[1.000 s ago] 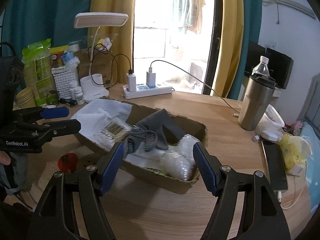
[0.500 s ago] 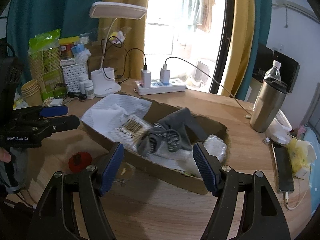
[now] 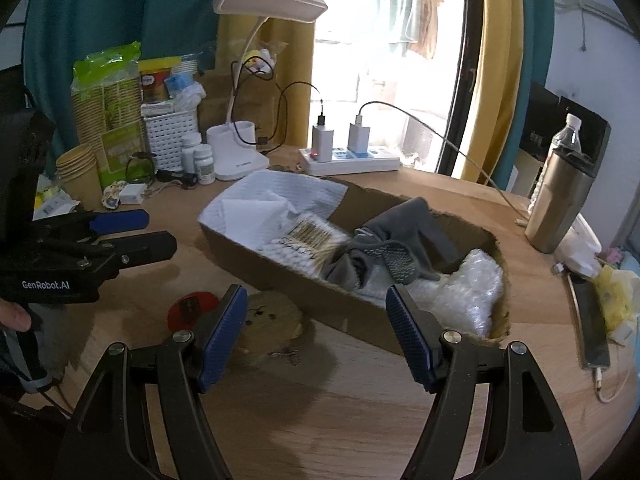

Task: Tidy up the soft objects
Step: 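Move the right tool to the brown teddy bear while the left tool reaches the red tape measure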

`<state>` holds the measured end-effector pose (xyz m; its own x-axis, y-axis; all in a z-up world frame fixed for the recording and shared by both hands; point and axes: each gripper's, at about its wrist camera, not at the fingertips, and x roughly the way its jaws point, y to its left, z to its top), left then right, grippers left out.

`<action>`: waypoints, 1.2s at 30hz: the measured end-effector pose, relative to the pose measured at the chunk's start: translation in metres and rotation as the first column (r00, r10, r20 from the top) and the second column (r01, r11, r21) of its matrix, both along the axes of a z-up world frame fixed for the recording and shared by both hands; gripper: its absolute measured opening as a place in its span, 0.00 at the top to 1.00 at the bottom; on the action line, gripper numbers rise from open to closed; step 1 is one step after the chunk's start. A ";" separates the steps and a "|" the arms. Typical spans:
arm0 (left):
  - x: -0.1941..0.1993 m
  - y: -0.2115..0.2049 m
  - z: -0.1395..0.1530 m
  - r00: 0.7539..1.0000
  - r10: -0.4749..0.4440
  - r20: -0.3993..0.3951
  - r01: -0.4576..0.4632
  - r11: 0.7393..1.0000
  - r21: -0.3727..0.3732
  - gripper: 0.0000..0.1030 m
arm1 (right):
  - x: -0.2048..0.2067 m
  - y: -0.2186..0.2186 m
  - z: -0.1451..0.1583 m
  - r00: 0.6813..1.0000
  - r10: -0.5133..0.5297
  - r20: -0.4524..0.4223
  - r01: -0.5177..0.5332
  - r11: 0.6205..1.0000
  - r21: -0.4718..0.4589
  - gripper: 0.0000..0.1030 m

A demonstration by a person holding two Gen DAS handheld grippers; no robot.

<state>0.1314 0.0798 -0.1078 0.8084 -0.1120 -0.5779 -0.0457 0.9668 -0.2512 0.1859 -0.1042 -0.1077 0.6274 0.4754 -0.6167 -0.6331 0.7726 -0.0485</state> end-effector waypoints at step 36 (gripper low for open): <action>0.009 0.001 -0.039 0.988 -0.048 -0.149 0.044 0.998 -0.035 0.21 | 0.022 0.038 -0.055 0.978 0.044 -0.202 -0.052 0.998 -0.034 0.34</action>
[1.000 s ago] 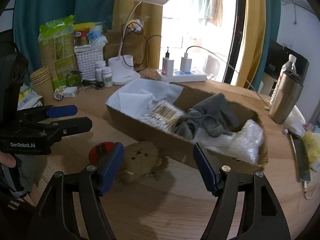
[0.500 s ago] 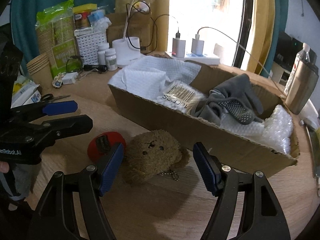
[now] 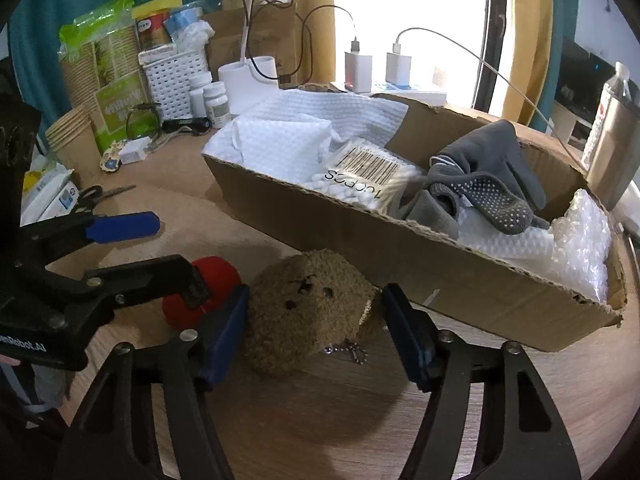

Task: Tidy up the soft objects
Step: 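Move the right tool to the brown teddy bear while the left tool reaches the red tape measure, then grasp the teddy bear with the right tool while the left tool grasps the red tape measure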

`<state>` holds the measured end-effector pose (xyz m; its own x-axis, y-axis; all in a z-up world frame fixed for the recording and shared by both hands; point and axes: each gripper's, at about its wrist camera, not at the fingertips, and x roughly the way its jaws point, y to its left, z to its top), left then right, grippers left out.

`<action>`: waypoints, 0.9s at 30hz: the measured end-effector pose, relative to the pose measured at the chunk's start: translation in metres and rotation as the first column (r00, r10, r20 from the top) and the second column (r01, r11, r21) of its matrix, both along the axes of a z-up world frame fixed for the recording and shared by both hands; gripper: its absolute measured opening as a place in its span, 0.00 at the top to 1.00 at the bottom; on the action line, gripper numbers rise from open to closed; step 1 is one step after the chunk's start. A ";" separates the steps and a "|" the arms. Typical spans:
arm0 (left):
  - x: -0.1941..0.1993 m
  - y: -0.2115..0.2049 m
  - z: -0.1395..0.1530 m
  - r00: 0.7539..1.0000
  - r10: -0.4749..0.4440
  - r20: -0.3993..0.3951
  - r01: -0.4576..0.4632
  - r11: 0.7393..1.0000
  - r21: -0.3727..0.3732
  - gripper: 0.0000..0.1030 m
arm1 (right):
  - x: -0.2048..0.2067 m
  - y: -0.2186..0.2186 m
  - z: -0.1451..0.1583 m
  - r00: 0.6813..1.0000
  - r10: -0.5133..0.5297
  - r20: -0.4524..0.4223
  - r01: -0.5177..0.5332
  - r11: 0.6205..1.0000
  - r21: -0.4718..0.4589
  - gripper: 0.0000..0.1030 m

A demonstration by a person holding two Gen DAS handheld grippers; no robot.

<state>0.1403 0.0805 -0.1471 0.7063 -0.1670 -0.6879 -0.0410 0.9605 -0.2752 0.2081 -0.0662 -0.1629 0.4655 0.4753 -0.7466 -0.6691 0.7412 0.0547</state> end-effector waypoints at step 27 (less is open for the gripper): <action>0.016 -0.061 -0.009 0.985 -0.146 -0.093 0.159 0.975 0.154 0.52 | -0.012 -0.061 0.018 0.999 -0.029 0.042 0.023 0.992 0.124 0.41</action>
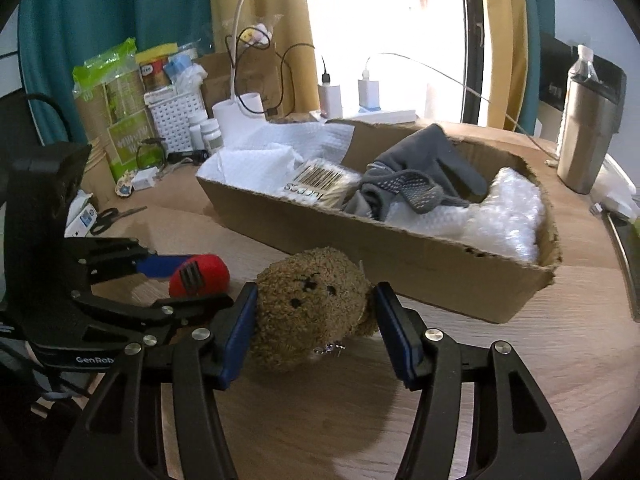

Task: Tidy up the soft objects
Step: 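Grasp the teddy bear with the right tool while the left tool grasps the red tape measure, then carry the teddy bear with the right tool while the left tool carries the tape measure over the box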

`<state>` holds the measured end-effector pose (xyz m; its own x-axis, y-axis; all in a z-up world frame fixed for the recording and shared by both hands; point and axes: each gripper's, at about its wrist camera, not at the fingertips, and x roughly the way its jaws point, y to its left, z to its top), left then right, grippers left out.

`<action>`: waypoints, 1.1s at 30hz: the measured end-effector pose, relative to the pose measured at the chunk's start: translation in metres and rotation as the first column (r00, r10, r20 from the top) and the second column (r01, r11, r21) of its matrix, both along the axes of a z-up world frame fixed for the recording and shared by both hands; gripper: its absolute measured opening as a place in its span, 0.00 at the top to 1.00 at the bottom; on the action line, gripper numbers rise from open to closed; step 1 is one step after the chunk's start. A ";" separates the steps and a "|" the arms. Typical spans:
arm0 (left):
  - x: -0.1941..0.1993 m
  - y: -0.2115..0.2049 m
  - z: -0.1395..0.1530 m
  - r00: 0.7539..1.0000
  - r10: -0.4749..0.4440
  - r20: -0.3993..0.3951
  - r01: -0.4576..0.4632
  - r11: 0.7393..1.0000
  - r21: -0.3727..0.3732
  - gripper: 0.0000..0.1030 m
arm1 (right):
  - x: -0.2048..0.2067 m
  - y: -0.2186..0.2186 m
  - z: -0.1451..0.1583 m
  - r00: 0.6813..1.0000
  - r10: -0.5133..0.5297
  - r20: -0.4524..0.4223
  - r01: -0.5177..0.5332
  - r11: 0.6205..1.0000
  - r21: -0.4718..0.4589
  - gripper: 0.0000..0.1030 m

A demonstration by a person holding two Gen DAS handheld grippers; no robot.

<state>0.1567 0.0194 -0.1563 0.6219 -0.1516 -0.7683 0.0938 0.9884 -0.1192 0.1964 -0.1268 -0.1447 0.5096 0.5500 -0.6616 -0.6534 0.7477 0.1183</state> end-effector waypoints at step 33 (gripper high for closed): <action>-0.015 -0.032 0.047 0.993 -0.054 0.107 0.058 0.997 -0.043 0.68 | -0.011 -0.051 0.043 0.994 -0.036 0.105 0.031 0.998 0.055 0.41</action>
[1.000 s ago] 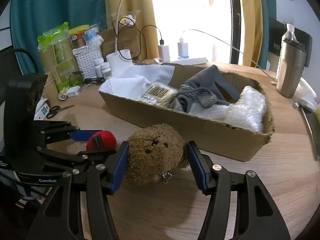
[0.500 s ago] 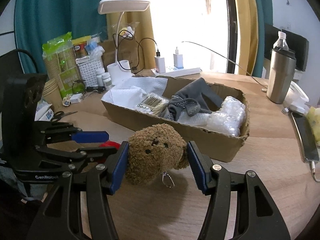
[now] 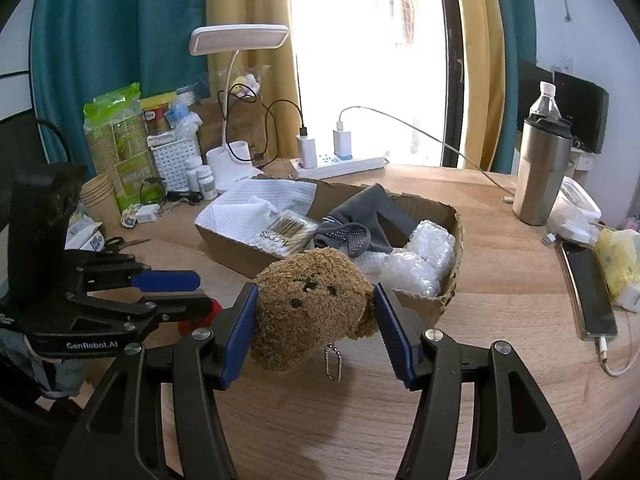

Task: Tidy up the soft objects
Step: 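Carry the teddy bear with the right tool while the left tool carries the tape measure over the box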

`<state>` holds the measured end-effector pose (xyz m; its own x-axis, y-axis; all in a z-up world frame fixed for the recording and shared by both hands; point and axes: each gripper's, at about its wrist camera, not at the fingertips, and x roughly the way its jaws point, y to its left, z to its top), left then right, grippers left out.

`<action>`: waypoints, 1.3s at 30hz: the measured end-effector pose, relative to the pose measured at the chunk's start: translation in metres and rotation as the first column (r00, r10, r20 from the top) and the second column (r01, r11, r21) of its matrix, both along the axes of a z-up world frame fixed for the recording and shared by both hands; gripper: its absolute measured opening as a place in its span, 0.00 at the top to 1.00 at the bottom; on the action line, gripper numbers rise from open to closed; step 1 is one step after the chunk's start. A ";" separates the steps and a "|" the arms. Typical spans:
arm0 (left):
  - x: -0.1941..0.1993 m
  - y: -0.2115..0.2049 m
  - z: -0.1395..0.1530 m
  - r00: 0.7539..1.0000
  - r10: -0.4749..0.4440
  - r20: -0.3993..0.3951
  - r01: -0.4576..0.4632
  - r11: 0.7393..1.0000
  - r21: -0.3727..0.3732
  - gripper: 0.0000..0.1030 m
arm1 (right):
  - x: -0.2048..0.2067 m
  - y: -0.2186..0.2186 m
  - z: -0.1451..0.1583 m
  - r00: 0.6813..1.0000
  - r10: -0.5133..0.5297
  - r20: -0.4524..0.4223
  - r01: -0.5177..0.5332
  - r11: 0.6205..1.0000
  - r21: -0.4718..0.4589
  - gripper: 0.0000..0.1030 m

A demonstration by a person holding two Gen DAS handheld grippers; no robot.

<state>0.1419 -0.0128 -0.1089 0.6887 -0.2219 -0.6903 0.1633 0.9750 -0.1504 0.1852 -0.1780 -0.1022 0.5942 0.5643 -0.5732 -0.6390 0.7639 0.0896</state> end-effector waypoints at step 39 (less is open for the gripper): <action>-0.002 0.010 0.013 0.999 -0.024 0.040 0.025 0.999 -0.035 0.59 | 0.011 -0.008 0.019 0.996 -0.083 0.045 0.084 0.996 -0.024 0.41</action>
